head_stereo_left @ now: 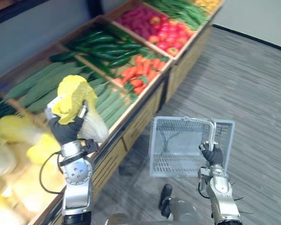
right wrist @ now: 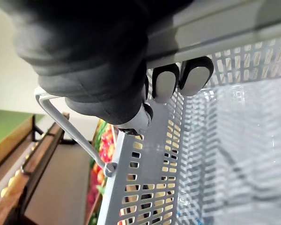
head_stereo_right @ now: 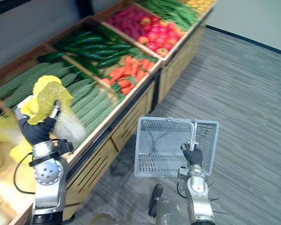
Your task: Pick vegetable in the basket
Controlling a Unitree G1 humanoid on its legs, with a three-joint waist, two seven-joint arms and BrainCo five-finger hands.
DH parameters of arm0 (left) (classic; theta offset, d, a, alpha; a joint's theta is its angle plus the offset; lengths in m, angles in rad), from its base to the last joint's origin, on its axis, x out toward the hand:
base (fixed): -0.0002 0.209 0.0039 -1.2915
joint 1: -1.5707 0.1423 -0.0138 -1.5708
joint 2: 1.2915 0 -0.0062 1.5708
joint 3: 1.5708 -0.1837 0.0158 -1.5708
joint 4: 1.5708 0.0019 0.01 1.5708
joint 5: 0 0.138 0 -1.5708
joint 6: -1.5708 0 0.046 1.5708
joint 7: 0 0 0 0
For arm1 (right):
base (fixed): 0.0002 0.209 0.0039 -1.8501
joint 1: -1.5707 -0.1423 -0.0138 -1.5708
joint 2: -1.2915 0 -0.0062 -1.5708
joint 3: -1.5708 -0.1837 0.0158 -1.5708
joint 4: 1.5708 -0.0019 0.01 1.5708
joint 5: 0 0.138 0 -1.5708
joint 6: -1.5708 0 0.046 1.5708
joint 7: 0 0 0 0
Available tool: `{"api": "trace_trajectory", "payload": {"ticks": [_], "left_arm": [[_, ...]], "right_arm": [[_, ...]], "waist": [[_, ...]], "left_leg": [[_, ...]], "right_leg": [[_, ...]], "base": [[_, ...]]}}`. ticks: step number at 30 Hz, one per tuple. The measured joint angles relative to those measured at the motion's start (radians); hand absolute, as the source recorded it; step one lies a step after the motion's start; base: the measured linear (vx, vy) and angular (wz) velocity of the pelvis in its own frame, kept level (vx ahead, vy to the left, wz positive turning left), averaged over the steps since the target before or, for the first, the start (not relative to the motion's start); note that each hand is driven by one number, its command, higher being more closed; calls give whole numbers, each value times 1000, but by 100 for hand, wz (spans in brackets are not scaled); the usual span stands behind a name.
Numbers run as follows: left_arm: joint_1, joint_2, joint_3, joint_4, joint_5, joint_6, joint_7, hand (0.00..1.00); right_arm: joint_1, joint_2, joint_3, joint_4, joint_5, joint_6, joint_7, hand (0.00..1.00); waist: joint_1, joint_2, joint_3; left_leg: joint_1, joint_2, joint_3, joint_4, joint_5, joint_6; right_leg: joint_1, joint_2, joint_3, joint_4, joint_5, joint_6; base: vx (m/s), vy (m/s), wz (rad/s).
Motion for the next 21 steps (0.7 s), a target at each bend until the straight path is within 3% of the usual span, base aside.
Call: {"api": "trace_trajectory", "payload": {"ticks": [1, 2, 4, 5, 6, 9, 11, 12, 13, 16, 21], "left_arm": [[-1, 0, -21, 21, -11, -1, -9, 100], [0, 0, -40, 58, -17, -1, -11, 100], [1, 0, -85, 115, -17, 3, -17, 100], [5, -1, -122, 146, -16, 14, -37, 100], [4, -1, -136, 161, -16, 15, -43, 100], [-3, -2, -182, 232, -13, 23, -55, 100], [-18, -4, -192, 250, 0, 38, -72, 100], [-28, -8, -194, 260, 9, 45, -75, 100], [-35, -8, -199, 261, 25, 47, -75, 100], [-86, 15, -224, 321, 58, 60, -90, 100], [-145, 24, -295, 370, 85, 84, -97, 100]], "right_arm": [[-3, -8, 26, -8, 4, 0, 1, 100], [-9, -21, 70, -32, 19, 1, 13, 100], [-36, -46, 129, -74, 20, 1, 18, 100], [-66, -55, 155, -107, 44, 1, 26, 100], [-76, -56, 161, -116, 55, 1, 32, 100], [-128, -57, 197, -118, 106, -4, 40, 100], [-151, -60, 205, -117, 119, -4, 41, 100], [-152, -72, 225, -117, 129, -5, 42, 100], [-150, -85, 248, -116, 146, -4, 57, 100], [-121, -67, 289, -109, 189, 4, 82, 100], [-102, -74, 336, -109, 265, 37, 123, 100]], "waist": [[0, 4, -1], [5, 6, -3], [14, 12, -5], [23, 13, -5], [28, 14, -5], [31, 25, -4], [34, 45, -3], [35, 73, -12], [32, 112, -28], [29, 85, -35], [27, 70, -41]], "left_leg": [[-18, 48, -16, 113, 16, 34], [-69, 88, -82, 277, 21, 106], [-164, 31, -247, 398, -7, 94], [-228, -51, -362, 404, -33, 66], [-246, -79, -398, 395, -43, 60], [-280, -205, -541, 245, -67, 29], [-300, -266, -628, 140, -60, 18], [-301, -283, -671, 66, -21, -7], [-301, -270, -682, 18, 51, 31], [-248, -284, -626, -50, 60, 50], [-218, -317, -592, -138, 102, 77]], "right_leg": [[24, 38, 34, -9, 0, -19], [51, 78, 99, -25, -5, -35], [66, 101, 184, -27, -11, -45], [75, 107, 262, -29, -12, -50], [83, 109, 289, -30, -11, -52], [142, 113, 397, -41, -11, -52], [158, 116, 446, -42, -15, -45], [163, 133, 475, -42, -21, -32], [165, 166, 503, -42, -28, -18], [172, 133, 550, -45, -39, 12], [179, 88, 577, -98, -23, 40]], "base": [[269, -282, -129], [325, -248, -172], [299, -116, -173], [264, 7, -144], [267, 29, -162], [244, 122, -111], [167, 166, -97], [110, 209, -95], [102, 225, -92], [98, 185, -50], [68, 141, -12]]}}
